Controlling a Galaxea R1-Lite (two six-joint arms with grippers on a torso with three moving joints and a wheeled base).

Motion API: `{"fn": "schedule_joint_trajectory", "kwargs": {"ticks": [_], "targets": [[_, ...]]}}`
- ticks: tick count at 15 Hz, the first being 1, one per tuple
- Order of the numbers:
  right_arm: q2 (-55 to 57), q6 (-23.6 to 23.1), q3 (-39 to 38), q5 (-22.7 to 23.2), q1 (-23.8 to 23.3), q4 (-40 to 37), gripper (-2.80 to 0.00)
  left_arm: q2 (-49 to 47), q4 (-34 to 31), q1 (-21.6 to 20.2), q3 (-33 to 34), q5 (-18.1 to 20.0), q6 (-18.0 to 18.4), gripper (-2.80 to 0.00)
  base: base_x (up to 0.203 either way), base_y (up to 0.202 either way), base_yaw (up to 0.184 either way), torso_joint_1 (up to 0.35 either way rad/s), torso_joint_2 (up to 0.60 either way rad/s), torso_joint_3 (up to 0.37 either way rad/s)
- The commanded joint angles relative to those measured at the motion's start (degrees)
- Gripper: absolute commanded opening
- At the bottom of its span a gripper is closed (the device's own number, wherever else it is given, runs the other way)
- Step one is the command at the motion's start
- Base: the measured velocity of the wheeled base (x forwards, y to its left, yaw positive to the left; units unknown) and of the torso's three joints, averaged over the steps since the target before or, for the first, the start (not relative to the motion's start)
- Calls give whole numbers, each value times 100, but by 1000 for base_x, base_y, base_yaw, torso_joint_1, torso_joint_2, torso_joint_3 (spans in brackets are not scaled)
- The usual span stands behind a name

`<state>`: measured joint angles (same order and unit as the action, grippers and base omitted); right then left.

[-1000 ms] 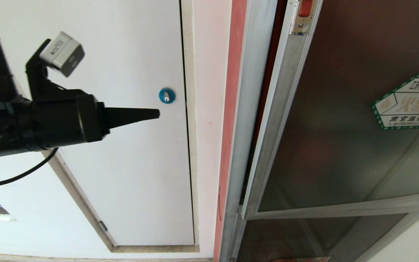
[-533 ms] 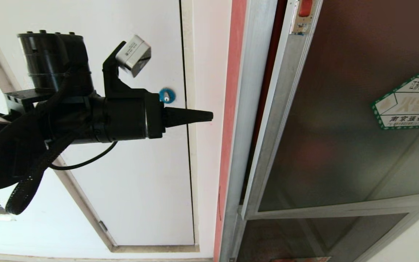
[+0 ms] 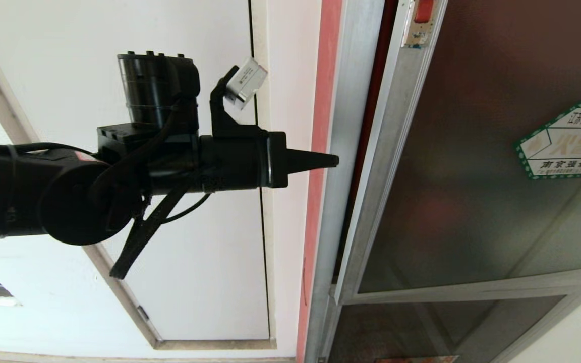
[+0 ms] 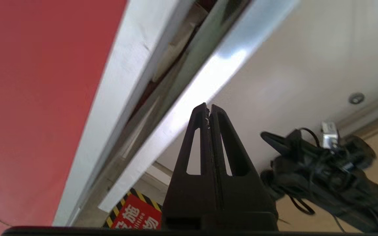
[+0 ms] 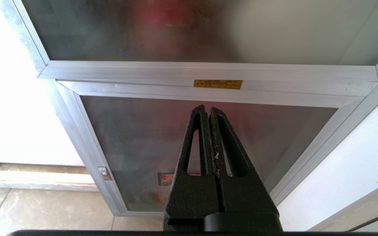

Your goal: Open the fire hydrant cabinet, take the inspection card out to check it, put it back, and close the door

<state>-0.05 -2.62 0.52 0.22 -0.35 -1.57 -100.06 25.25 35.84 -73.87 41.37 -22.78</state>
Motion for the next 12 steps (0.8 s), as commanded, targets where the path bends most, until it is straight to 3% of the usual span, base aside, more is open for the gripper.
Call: {"fn": "schedule_joint_trajectory", "kwargs": {"ticks": [1,5,12], "targets": [[14,29,8,4,0,-1,-280,-180,15,61,-101,11,-16,-280,0,0,0,0,0,0],[14,69,9,4,0,-10,-280,-400,16,167,-387,-8,-16,-280,0,0,0,0,0,0],[14,87,9,-4,0,-1,-280,-931,24,300,-938,-423,-2,-280,0,0,0,0,0,0]]}}
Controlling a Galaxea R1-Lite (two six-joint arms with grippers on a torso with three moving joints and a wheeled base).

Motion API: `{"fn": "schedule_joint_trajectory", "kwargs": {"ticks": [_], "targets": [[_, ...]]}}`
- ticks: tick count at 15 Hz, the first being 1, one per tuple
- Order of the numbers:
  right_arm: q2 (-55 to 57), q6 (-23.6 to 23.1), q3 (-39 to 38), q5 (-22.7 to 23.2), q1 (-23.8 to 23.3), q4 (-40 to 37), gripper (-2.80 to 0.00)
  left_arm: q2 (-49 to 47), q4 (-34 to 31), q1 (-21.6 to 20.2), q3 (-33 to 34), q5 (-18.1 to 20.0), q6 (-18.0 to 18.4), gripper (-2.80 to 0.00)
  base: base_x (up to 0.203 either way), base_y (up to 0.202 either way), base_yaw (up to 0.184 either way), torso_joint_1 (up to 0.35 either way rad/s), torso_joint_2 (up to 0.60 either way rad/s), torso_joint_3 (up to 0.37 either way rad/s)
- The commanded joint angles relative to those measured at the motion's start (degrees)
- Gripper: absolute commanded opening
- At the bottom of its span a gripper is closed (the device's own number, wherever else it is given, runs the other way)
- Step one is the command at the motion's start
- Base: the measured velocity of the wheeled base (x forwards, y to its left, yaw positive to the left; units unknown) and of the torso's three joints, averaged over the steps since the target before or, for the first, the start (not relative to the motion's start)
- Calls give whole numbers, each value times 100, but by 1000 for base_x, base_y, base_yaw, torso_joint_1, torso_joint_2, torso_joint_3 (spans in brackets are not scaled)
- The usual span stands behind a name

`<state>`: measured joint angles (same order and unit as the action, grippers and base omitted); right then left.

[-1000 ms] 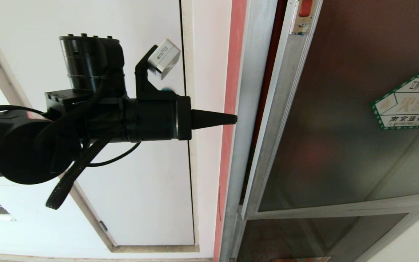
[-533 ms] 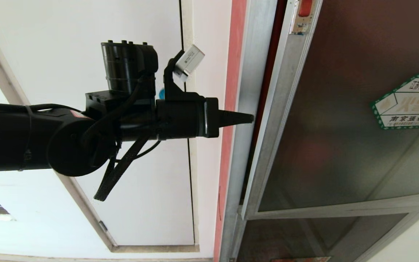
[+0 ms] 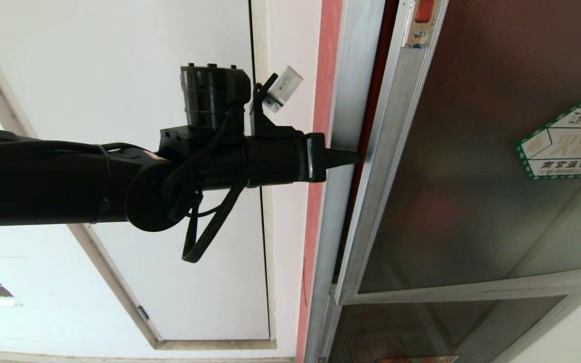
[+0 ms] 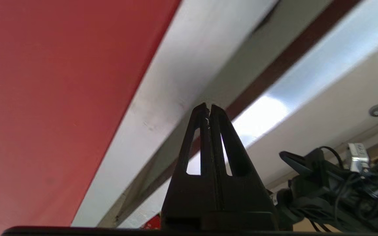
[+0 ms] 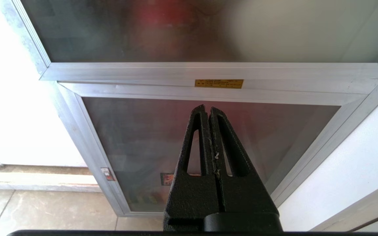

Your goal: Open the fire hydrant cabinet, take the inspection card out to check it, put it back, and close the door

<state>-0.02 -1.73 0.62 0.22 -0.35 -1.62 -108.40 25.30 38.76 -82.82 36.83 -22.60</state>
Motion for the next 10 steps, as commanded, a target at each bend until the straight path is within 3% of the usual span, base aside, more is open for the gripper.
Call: {"fn": "schedule_joint_trajectory", "kwargs": {"ticks": [1,10], "targets": [[11,-3,-1,4,0,4,-280,-134,20,67,-64,-6,-3,-280,0,0,0,0,0,0],[11,-11,-1,4,0,-5,-280,-32,19,449,-14,-18,-8,-280,0,0,0,0,0,0]]}}
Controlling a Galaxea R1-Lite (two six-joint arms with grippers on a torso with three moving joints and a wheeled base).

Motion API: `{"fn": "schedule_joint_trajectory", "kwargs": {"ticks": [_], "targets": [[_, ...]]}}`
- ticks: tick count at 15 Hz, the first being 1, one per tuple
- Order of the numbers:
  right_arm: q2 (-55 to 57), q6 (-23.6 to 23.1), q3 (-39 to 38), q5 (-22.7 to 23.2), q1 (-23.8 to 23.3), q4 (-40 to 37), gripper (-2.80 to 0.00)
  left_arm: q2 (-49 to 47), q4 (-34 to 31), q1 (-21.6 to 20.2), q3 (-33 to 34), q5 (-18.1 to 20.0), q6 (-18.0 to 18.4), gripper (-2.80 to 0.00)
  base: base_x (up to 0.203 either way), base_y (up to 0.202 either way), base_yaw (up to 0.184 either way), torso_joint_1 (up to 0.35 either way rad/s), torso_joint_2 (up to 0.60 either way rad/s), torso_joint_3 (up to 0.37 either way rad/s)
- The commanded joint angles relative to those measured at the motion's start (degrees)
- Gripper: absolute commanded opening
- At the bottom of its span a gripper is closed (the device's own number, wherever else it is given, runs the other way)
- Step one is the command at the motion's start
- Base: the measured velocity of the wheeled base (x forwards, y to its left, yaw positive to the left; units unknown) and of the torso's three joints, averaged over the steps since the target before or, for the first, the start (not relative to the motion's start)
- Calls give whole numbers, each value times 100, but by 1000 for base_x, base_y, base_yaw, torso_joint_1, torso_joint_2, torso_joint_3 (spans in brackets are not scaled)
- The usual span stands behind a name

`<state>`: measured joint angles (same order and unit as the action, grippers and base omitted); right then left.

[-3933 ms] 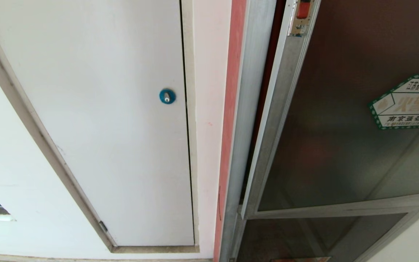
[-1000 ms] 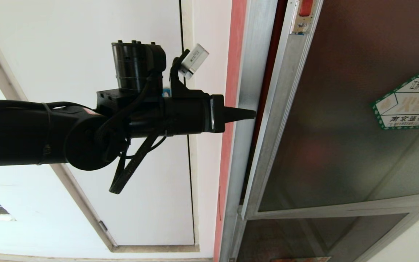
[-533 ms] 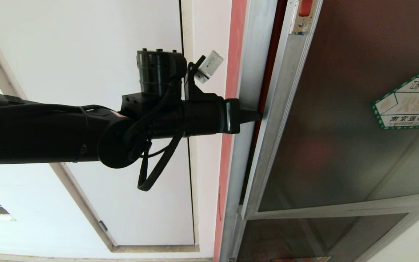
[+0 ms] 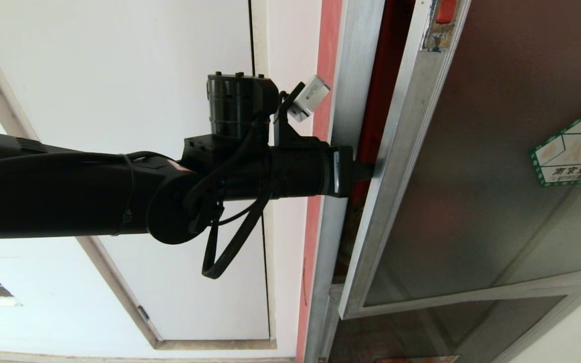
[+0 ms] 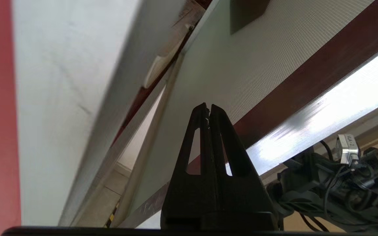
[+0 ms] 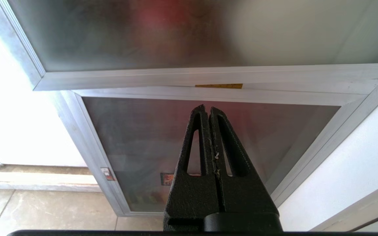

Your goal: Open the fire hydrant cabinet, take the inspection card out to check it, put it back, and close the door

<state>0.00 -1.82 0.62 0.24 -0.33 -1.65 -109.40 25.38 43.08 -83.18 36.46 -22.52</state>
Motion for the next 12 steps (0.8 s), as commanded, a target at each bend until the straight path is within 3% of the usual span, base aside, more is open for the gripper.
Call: {"fn": "schedule_joint_trajectory", "kwargs": {"ticks": [1,12], "targets": [[9,-3,-1,2,-2,-2,-280,83,11,25,57,19,-16,-280,0,0,0,0,0,0],[9,-3,-1,2,-2,-4,-280,313,2,414,460,87,-25,-280,0,0,0,0,0,0]]}}
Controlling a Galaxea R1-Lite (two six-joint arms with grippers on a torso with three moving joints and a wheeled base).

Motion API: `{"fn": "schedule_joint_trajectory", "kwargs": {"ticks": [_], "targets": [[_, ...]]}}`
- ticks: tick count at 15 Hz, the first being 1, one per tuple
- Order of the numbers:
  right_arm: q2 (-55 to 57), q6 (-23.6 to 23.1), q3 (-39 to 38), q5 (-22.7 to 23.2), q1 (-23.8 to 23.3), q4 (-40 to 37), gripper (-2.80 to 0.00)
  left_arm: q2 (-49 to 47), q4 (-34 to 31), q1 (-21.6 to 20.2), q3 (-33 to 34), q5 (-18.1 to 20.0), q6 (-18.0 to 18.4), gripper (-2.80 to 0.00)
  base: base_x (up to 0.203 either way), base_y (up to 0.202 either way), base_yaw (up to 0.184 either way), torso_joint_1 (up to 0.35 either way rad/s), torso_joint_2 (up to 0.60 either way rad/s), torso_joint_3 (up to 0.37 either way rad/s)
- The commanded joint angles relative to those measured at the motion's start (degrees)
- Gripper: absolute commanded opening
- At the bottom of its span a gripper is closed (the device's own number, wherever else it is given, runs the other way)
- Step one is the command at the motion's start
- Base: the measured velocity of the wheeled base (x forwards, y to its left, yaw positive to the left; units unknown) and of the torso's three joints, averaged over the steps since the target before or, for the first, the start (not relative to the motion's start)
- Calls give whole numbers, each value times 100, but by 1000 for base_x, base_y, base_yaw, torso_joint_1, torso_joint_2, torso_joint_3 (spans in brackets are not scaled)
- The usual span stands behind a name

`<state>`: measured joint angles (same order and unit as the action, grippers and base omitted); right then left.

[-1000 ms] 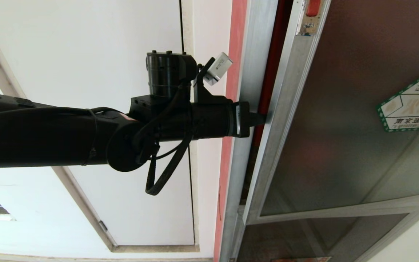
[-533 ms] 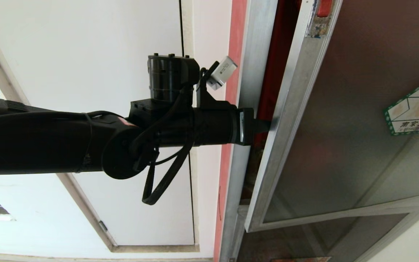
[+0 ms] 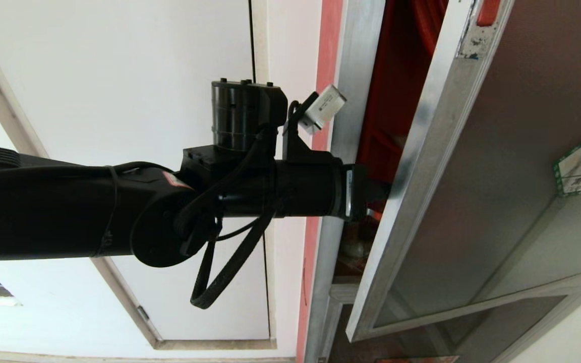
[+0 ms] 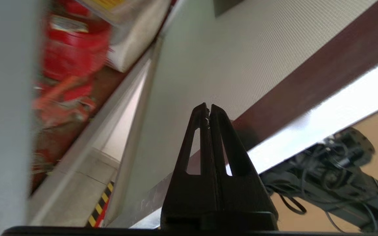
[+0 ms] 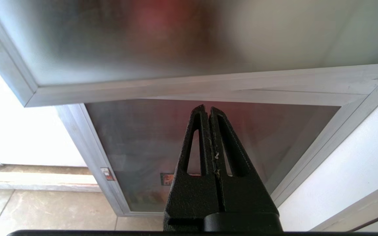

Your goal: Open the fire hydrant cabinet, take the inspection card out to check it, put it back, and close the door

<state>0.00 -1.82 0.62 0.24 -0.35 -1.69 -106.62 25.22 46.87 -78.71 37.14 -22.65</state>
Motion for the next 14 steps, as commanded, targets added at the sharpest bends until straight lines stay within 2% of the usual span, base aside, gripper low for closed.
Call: {"fn": "schedule_joint_trajectory", "kwargs": {"ticks": [1,11,14], "targets": [[9,-3,-1,2,0,-5,-280,36,18,111,22,16,-18,-280,0,0,0,0,0,0],[9,-3,-1,2,0,-4,-280,190,-6,729,421,46,-18,-280,0,0,0,0,0,0],[9,-3,-1,2,0,0,-280,231,-9,803,479,402,-20,-280,0,0,0,0,0,0]]}}
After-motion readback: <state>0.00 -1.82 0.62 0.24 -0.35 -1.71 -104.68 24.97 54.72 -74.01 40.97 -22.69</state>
